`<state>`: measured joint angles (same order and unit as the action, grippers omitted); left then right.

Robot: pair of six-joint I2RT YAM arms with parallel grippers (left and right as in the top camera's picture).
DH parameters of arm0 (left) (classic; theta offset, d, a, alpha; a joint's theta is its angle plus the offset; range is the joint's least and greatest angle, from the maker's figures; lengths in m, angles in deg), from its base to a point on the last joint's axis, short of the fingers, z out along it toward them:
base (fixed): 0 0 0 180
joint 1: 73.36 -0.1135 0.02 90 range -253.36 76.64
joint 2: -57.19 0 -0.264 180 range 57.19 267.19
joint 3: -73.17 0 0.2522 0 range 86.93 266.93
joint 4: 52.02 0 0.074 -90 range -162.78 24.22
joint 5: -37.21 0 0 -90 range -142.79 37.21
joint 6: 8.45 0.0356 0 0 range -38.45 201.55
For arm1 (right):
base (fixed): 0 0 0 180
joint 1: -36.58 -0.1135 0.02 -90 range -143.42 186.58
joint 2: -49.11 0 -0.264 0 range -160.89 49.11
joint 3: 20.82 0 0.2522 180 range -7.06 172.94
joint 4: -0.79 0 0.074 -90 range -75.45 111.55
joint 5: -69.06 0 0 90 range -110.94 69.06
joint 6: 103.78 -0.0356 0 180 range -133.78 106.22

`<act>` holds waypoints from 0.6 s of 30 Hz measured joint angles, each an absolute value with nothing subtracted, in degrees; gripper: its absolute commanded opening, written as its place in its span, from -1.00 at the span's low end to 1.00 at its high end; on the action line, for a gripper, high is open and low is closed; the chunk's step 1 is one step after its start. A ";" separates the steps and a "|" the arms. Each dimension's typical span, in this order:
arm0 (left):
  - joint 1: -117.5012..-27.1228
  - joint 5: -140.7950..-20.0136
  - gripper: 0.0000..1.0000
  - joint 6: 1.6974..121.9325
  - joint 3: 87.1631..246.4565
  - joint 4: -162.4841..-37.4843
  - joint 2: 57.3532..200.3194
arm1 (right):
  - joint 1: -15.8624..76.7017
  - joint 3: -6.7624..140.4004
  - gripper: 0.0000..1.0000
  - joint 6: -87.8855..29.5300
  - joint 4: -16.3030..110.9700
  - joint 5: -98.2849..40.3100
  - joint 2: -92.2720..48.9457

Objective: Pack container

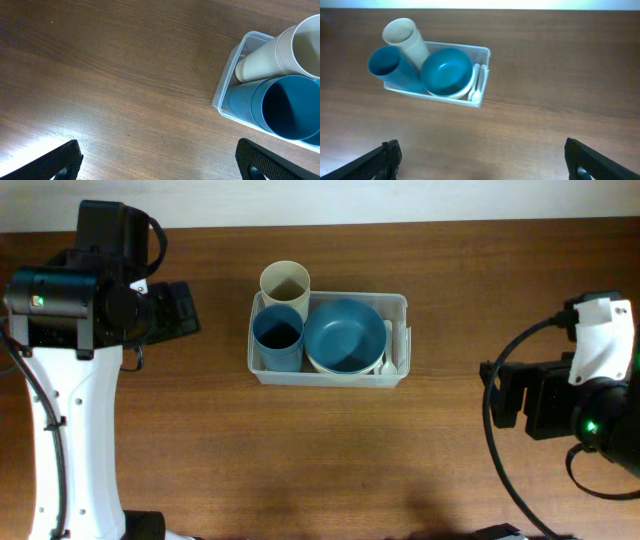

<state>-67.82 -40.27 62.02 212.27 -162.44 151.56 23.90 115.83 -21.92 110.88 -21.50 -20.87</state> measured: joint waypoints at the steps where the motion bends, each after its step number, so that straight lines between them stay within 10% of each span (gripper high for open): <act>1: -67.82 -40.30 0.99 62.00 212.27 -162.44 151.56 | 24.16 114.85 0.98 -21.75 109.81 -20.89 -19.95; 18: -67.82 -40.27 1.00 62.02 212.27 -162.46 151.56 | 29.97 52.01 0.98 -16.50 59.10 -18.46 22.70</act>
<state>-67.82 -40.27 62.02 212.27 -162.46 151.56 29.97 52.01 -16.50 59.10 -18.46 22.70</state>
